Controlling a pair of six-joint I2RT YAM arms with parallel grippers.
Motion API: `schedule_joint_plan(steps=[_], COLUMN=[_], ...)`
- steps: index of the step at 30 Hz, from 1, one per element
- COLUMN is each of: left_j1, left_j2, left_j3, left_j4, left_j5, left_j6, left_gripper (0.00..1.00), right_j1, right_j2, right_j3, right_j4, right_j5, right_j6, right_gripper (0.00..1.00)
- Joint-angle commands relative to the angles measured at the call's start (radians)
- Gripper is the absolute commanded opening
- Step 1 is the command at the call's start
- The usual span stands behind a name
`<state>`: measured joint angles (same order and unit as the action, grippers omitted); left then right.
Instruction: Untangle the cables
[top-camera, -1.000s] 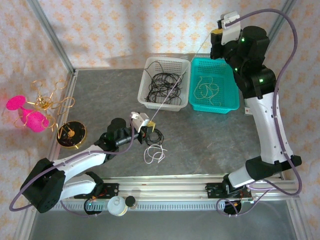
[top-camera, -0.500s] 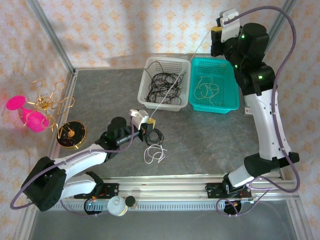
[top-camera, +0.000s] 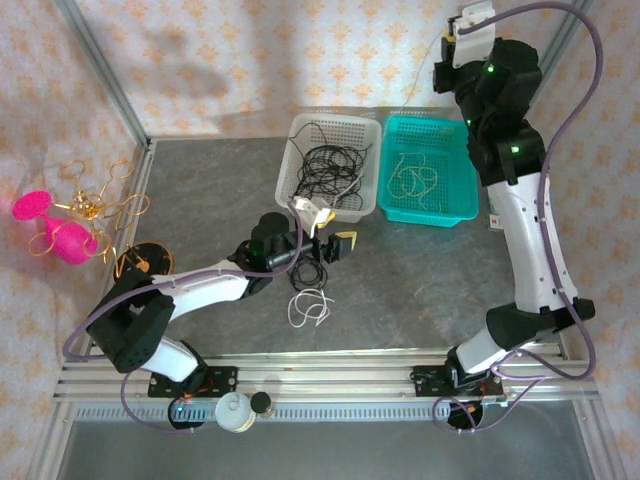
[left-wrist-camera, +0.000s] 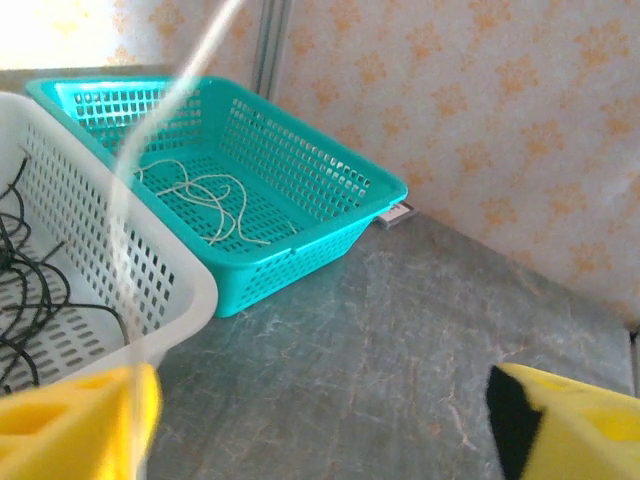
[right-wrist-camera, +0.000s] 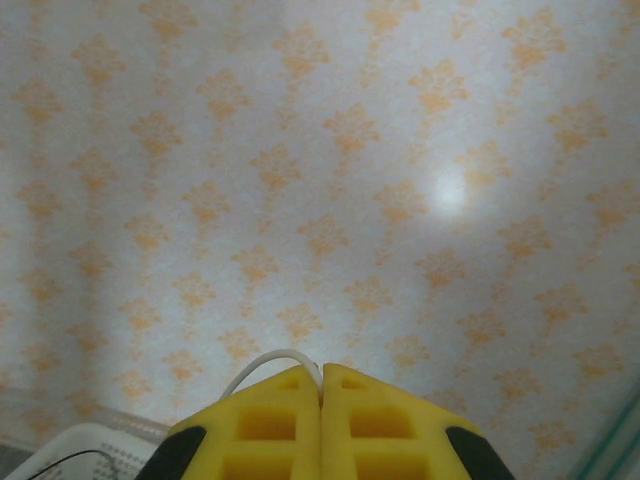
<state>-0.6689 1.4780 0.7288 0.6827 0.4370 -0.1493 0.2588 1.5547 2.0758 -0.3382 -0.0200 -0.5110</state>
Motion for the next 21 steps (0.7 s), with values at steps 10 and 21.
schedule_joint_plan(steps=[10, 21], left_j1=[-0.01, 0.004], left_j2=[-0.077, -0.154], left_j3=[-0.033, -0.088], left_j4=[-0.099, -0.092], left_j5=[-0.254, -0.219], left_j6=[-0.1, -0.187], left_gripper=[0.99, 0.99], right_j1=[-0.169, -0.194], right_j2=[0.001, 0.037], right_j3=[-0.105, -0.138], right_j4=[0.107, 0.097], right_j5=[0.038, 0.015], right_j6=[0.081, 0.082], right_gripper=[0.0, 0.0])
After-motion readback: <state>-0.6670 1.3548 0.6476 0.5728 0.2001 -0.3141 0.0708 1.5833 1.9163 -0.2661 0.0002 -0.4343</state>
